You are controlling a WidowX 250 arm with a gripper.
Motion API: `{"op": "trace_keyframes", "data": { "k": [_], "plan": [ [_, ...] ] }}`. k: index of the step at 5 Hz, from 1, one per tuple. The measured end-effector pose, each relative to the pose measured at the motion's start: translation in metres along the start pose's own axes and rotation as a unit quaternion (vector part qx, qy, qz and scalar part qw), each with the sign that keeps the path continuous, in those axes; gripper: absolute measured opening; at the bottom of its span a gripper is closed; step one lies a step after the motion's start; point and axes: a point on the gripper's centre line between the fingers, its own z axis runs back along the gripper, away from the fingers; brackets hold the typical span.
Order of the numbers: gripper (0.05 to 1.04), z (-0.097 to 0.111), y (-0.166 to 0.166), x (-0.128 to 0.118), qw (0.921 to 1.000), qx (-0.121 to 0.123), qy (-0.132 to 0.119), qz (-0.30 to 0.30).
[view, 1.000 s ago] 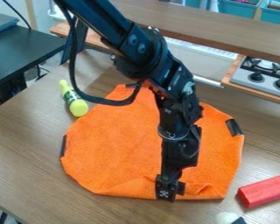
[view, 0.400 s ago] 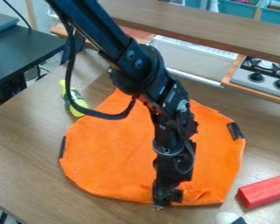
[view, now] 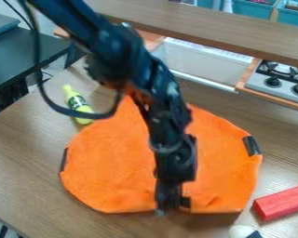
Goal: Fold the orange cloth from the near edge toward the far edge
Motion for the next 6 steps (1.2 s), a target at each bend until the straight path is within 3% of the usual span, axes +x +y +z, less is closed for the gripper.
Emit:
{"op": "trace_keyframes", "data": {
  "k": [1, 2, 3, 4, 6],
  "plan": [
    [0.080, 0.026, 0.009, -0.009, 0.9984, -0.001, -0.042, 0.038],
    [0.080, 0.047, 0.030, -0.026, 0.9925, 0.001, -0.068, 0.101],
    [0.080, 0.059, 0.055, -0.045, 0.9844, -0.001, -0.076, 0.158],
    [0.080, 0.057, 0.070, -0.060, 0.9775, -0.014, -0.077, 0.196],
    [0.080, 0.043, 0.112, -0.092, 0.9563, -0.014, -0.080, 0.281]
  ]
}}
